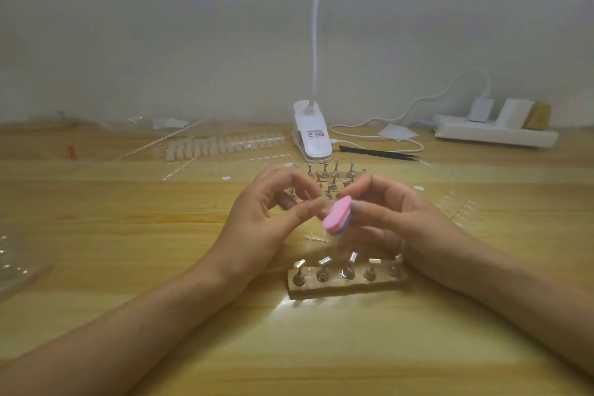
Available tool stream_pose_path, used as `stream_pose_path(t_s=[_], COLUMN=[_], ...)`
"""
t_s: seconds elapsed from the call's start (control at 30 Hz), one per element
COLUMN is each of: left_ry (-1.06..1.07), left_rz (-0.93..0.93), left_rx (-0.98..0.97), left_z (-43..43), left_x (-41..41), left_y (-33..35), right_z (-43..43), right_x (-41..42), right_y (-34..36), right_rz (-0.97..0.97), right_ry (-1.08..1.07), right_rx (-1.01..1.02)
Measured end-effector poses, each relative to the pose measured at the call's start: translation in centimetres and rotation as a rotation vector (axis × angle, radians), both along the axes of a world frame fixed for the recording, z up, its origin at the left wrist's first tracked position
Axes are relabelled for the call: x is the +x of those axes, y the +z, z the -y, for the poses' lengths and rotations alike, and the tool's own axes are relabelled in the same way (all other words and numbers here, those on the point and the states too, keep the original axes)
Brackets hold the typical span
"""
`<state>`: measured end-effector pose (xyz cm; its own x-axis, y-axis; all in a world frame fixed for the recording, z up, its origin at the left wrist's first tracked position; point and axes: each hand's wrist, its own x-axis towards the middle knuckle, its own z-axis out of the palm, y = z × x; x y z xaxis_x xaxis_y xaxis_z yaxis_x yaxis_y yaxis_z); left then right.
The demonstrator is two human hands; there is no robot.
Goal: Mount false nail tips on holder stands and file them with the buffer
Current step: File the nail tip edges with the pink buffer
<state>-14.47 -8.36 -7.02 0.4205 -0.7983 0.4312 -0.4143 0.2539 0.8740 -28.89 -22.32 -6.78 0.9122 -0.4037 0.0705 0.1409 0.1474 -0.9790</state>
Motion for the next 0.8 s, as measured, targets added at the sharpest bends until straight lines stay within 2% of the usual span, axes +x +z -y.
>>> stream_pose_path(t_s=[0.07, 0.17, 0.33, 0.53, 0.67, 0.8], left_ry=[0.003, -0.001, -0.023, -0.016, -0.003, -0.021], left_rz=[0.0, 0.002, -0.014, -0.032, -0.026, -0.023], left_rx=[-0.002, 0.008, 0.011, 0.011, 0.017, 0.028], left_z=[0.02, 0.04, -0.1, 0.04, 0.01, -0.06], left_x=[0.06, 0.06, -0.04, -0.03, -0.03, 0.07], left_y=[-0.06, -0.02, 0.12, 0.19, 0.07, 0.05], right_z=[0.11, -0.01, 0.29, -0.01, 0.14, -0.24], right_x=[0.0, 0.05, 0.05, -0.08, -0.04, -0.02], right_y=[0.0, 0.03, 0.11, 0.1, 0.14, 0.04], right_rz=[0.015, -0.01, 0.019, -0.017, 0.015, -0.03], right_ry=[-0.029, 0.03, -0.022, 0.041, -0.081, 0.038], right_rx=[0.032, -0.028, 0.048, -0.052, 0.032, -0.089])
